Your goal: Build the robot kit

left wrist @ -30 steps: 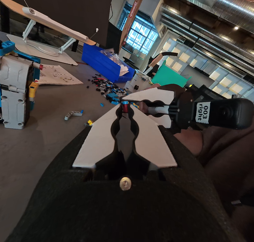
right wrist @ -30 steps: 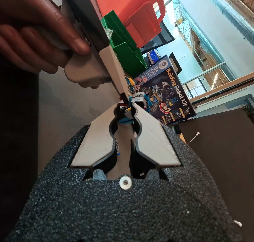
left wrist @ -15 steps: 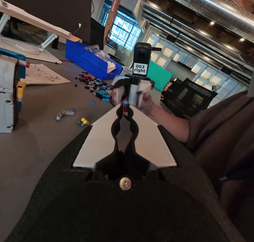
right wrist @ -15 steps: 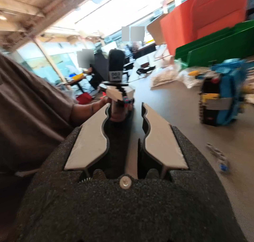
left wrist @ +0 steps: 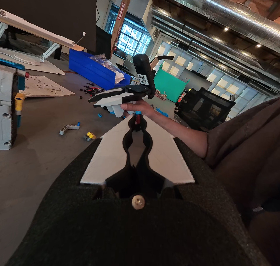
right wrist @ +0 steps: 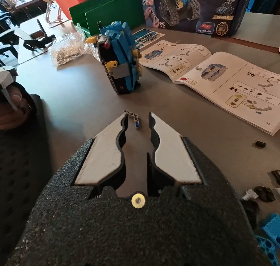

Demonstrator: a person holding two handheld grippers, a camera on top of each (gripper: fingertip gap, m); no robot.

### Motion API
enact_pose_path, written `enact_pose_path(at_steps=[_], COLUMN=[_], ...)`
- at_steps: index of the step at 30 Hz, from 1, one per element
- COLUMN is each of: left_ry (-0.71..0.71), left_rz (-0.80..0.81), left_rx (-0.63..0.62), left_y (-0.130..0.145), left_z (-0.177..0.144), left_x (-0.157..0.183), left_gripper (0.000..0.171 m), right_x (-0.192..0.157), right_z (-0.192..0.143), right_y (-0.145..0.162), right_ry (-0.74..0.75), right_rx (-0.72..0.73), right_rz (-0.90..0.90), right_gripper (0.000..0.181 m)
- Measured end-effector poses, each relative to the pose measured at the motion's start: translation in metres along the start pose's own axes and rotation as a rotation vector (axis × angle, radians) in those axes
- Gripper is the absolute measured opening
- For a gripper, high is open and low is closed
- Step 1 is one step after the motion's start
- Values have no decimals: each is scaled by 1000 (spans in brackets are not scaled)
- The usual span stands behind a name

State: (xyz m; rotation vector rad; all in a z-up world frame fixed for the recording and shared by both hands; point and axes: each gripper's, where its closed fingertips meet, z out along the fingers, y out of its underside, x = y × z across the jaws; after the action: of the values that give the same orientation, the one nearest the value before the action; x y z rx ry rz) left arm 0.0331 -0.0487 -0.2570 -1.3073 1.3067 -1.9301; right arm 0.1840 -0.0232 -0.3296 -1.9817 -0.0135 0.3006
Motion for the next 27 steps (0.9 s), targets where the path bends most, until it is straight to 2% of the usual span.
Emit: enact_pose_path(at_steps=[6,12,14,18,20,22,25,27], left_ry=[0,-14,-68,-225,-296,-319,-320,-277], left_rz=[-9,-24,-12,74,116,194,331,350], left_rx=[14,19,42,34,-31,-152,-278,-281], left_y=[-2,-5,-12,-26,-22,-9,10,19], left_z=[-2,-1,-3,-1,8,22,43,55], left_x=[0,-6,-16,-53,-74,-86,-92,-90], left_gripper=[5,5,5,5,5,5,5,5], right_x=[13,54,64,98,125,144,142,132], right_z=[-3,-26,-33,-28,-23,-23,-25,-24], right_y=[5,-8,-12,-31,-42,-44,-32,-19], right_ry=[65,342,397,413,439,469,445,431], right_rx=[-8,61,88,13,-23,-19,17,-2], right_rz=[25,-28,-16,-10,-15,-12,37,30], right_gripper=[26,31,31,35,36,36,34,33])
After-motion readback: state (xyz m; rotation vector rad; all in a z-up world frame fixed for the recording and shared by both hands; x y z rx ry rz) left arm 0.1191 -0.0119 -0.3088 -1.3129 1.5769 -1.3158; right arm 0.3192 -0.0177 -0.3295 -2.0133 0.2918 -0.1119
